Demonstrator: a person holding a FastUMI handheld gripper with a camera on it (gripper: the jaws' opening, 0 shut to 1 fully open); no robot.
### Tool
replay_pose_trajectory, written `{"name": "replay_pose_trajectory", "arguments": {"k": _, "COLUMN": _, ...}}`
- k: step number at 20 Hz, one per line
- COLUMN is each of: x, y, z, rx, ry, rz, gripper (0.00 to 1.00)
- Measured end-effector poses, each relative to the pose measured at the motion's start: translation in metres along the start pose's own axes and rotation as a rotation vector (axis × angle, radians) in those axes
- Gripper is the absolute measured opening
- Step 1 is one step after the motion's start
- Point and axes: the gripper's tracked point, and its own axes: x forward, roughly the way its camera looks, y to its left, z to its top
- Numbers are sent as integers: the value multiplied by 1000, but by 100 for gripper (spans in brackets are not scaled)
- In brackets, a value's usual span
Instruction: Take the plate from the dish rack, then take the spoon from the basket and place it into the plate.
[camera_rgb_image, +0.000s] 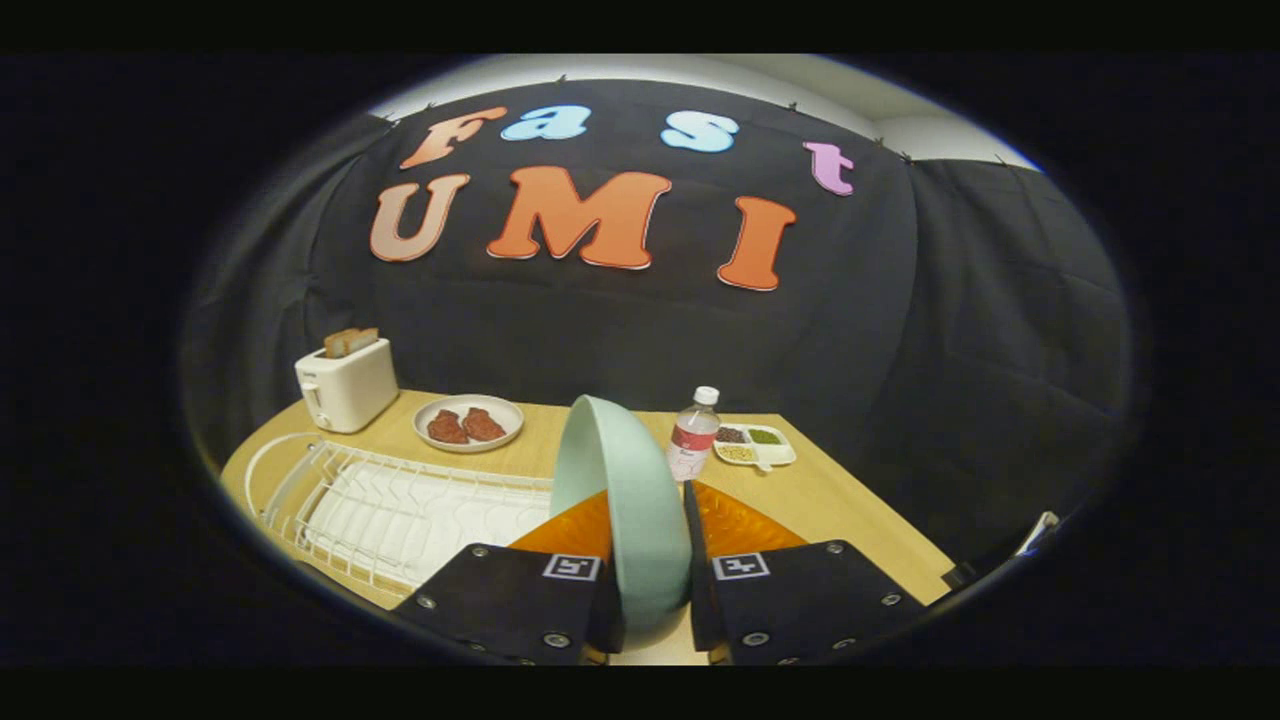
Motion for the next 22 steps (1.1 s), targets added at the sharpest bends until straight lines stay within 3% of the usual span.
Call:
{"name": "replay_pose_trajectory", "arguments": {"k": 6, "x": -61, "y": 1, "z": -13, "rx": 127, "ry": -21, "rz": 117, "gripper": 26}}
{"name": "replay_pose_trajectory", "arguments": {"k": 13, "x": -117, "y": 21, "z": -64, "rx": 305, "ry": 15, "rz": 276, "gripper": 26}}
{"name": "replay_pose_trajectory", "arguments": {"k": 22, "x": -121, "y": 23, "z": -156, "rx": 545, "ry": 176, "rz": 316, "gripper": 26}}
